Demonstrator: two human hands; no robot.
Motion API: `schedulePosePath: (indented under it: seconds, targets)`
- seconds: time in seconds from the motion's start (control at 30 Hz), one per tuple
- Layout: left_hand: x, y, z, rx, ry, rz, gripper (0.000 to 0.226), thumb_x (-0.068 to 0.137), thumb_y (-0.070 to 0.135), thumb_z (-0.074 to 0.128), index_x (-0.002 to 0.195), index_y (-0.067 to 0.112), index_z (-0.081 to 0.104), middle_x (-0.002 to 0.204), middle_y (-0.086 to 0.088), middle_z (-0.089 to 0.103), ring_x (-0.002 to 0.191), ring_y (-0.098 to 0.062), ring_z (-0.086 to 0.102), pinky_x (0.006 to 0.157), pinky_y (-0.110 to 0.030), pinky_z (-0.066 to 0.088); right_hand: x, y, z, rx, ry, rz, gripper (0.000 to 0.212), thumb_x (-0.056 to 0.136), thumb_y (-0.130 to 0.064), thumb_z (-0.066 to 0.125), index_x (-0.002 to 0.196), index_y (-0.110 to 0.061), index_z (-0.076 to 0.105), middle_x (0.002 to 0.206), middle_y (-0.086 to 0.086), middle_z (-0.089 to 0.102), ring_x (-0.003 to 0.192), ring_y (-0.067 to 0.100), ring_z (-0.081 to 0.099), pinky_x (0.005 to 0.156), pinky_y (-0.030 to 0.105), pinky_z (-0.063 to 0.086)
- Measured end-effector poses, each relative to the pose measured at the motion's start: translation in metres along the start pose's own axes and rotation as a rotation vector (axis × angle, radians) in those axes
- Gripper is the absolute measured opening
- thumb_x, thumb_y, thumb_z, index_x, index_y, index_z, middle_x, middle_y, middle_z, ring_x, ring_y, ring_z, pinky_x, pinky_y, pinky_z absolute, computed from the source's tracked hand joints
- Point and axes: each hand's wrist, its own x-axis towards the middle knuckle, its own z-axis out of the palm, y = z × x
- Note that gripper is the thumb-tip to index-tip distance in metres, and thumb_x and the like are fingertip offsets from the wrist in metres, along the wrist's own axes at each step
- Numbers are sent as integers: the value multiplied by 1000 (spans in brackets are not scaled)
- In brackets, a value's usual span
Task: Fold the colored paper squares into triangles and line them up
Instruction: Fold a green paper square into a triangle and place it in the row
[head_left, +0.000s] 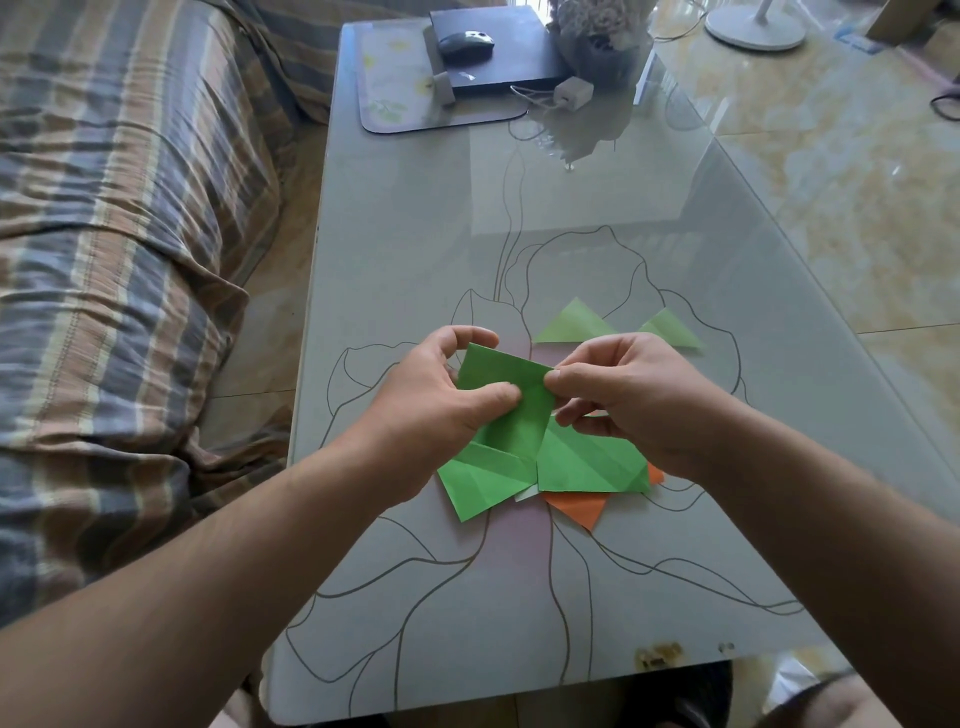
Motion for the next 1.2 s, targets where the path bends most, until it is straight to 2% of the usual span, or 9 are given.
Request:
schedulePosePath:
  seconds: [0.27, 0.33, 0.43, 0.53, 0.83, 0.97, 1.07, 1.13, 1.2]
  targets:
    - [-1, 3, -1, -33, -25, 5, 39, 89, 0, 75, 120, 19, 62, 98, -19, 77, 89, -39, 77, 83, -57, 62, -1, 1, 0, 3, -18, -2, 17, 94, -13, 72, 77, -15, 71, 70, 1, 72, 71, 18, 67, 75, 34, 54]
    - [0, 2, -1, -78, -33, -14, 26, 92, 1, 73, 113, 15, 67, 94, -14, 77, 92, -40, 76, 84, -53, 63, -2, 1, 0, -7, -9, -24, 17, 93, -11, 72, 76, -14, 71, 69, 1, 71, 72, 19, 67, 74, 33, 53]
    - [3, -1, -3, -101, -13, -13, 5, 88, 19, 76, 92, 18, 76, 89, -14, 72, 87, -37, 70, 85, -50, 55, -2, 2, 0, -23, 3, -40, 19, 92, -9, 73, 74, -14, 70, 66, 1, 70, 69, 18, 67, 73, 32, 54]
    - [4, -2, -6, -98, -14, 7, 9, 92, 18, 75, 83, 18, 77, 87, -13, 68, 84, -28, 63, 81, -45, 51, -2, 3, 0, -18, 7, -41, 18, 90, -8, 72, 74, -12, 69, 69, 5, 69, 66, 16, 67, 72, 33, 53]
    - [7, 5, -13, -83, -115, -23, 22, 106, 16, 53, 104, 8, 74, 96, -12, 78, 90, -26, 75, 87, -41, 63, -3, 1, -5, 10, -7, -45, 16, 91, -7, 71, 76, -9, 67, 67, 6, 68, 65, 16, 67, 76, 36, 53]
    - [6, 9, -12, -166, -137, -86, 30, 107, 23, 49, 104, 6, 73, 98, -14, 78, 88, -26, 76, 80, -39, 65, 0, 3, -4, 39, 24, -43, 19, 92, -6, 69, 74, -10, 65, 70, 8, 68, 63, 15, 66, 80, 40, 52]
    - [4, 10, -8, -259, -146, -94, 28, 91, 30, 67, 107, 7, 71, 99, -15, 77, 89, -27, 76, 78, -39, 65, 1, 5, 0, 82, 32, -31, 24, 93, -7, 68, 71, -14, 63, 71, 9, 68, 63, 16, 66, 79, 40, 51]
    - [2, 9, -6, -259, -148, -80, 41, 75, 24, 78, 113, 11, 69, 103, -14, 77, 93, -30, 76, 79, -40, 64, 1, 6, 4, 101, 34, -25, 23, 94, -9, 69, 72, -15, 64, 69, 5, 69, 63, 17, 66, 75, 38, 50]
    - [1, 6, -4, -209, -131, -67, 48, 72, 16, 83, 117, 13, 67, 105, -14, 76, 97, -34, 76, 82, -43, 63, 0, 8, 6, 90, 10, -29, 18, 94, -14, 70, 77, -15, 66, 70, 3, 70, 64, 17, 66, 74, 36, 50]
